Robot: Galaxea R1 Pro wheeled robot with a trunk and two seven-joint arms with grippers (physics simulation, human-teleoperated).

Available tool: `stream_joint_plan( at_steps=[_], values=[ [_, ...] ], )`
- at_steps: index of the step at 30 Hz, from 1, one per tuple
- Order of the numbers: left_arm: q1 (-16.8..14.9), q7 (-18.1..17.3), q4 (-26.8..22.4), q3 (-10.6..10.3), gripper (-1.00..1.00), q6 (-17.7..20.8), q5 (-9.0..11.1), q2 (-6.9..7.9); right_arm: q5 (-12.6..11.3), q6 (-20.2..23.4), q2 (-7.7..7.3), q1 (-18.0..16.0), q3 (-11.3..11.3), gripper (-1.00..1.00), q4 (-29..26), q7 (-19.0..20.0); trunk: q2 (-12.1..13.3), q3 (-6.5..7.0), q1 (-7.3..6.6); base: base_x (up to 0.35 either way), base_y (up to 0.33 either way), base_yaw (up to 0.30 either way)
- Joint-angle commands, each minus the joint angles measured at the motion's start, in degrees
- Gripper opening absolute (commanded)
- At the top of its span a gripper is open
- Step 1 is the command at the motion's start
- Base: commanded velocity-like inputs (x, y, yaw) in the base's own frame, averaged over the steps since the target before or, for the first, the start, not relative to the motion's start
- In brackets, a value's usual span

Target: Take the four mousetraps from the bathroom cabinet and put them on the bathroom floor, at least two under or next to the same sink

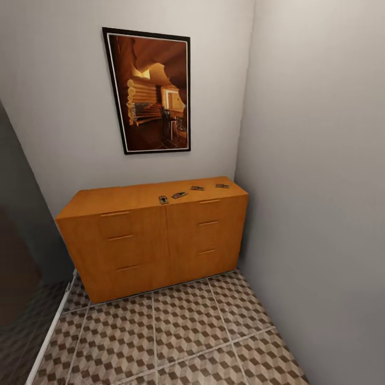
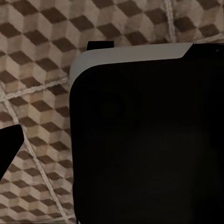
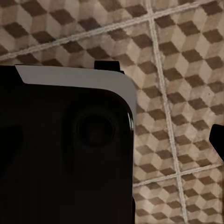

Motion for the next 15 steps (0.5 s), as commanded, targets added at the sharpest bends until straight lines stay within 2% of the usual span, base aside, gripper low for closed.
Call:
stream_joint_plan(
  at_steps=[1, 15],
  values=[
    [0.0, 0.0, 0.0, 0.0, 1.00, -0.1, 0.0, 0.00, 0.0, -0.2, -0.01, 0.0, 0.0, 1.00, 0.0, 0.0, 0.0, -0.10, -0.01, 0.003, -0.001, 0.262],
    [0.0, 0.0, 0.0, 0.0, 1.00, -0.1, 0.0, -0.02, 0.0, -0.1, 0.03, 0.0, 0.0, 1.00, 0.0, 0.0, 0.0, -0.67, -0.01, 0.001, 0.000, 0.265]
  ],
)
